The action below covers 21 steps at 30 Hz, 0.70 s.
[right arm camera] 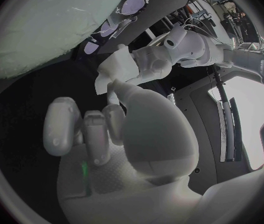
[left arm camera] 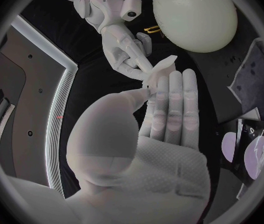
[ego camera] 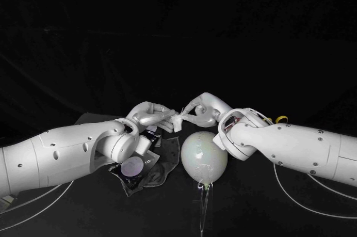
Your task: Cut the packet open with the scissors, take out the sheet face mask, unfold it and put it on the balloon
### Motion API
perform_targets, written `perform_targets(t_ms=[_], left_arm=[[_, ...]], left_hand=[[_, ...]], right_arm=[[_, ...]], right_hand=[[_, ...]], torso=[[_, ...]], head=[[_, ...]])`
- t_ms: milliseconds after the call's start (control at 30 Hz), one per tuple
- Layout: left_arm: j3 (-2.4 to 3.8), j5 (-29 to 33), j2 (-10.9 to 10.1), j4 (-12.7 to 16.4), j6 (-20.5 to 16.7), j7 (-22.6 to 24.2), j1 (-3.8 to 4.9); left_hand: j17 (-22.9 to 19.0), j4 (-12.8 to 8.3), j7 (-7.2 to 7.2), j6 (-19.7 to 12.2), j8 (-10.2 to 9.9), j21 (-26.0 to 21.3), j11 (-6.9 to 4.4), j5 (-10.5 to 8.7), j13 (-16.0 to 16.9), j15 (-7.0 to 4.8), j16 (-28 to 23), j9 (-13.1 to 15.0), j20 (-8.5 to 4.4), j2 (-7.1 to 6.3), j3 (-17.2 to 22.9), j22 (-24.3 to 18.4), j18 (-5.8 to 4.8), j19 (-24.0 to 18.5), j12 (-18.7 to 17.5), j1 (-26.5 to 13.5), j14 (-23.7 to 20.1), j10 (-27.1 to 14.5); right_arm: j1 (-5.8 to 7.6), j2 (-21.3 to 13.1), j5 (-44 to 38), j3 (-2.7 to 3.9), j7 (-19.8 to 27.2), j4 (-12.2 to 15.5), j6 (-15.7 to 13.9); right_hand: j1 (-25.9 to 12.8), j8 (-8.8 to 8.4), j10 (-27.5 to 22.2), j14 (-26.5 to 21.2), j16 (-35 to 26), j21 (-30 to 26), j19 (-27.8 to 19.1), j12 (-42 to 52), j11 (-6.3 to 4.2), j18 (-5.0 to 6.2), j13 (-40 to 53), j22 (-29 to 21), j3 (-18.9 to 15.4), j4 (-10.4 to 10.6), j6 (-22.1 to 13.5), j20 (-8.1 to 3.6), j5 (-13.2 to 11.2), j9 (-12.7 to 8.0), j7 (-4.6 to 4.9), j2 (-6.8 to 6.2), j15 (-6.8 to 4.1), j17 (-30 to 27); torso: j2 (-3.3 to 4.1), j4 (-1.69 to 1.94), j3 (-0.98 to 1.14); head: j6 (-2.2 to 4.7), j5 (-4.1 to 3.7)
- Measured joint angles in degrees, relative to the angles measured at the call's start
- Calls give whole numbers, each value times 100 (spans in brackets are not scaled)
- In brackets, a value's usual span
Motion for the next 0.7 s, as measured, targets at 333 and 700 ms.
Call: perform_targets(t_ms=[333, 700], left_arm=[[0, 35, -3, -27, -54, 2, 0], [37, 341, -7, -167, -122, 2, -5]], left_hand=[[6, -17, 0, 0, -10, 0, 0, 0, 0, 8, 0, 0, -21, -8, -17, 8, -6, -22, 0, -8, -8, 0], [15, -17, 0, 0, -12, 49, 0, -1, 0, 9, 0, 18, -2, -13, -17, 36, -9, -42, 0, -14, -8, 0]], right_arm=[[-2, -50, 0, 0, -1, 8, 2], [-4, -168, 0, 0, 8, 25, 3]], right_hand=[[23, 0, 8, 0, -10, 0, 0, 1, -8, 0, 0, 0, 6, -5, -9, 0, -9, 33, -9, -24, 0, 4], [23, 36, 9, -1, 4, 0, -1, 1, -9, 0, -2, 3, 22, -21, -22, 1, 16, 35, -7, -24, 1, 4]], torso=[[0, -1, 0], [1, -2, 0]], head=[[-2, 5], [-6, 9]])
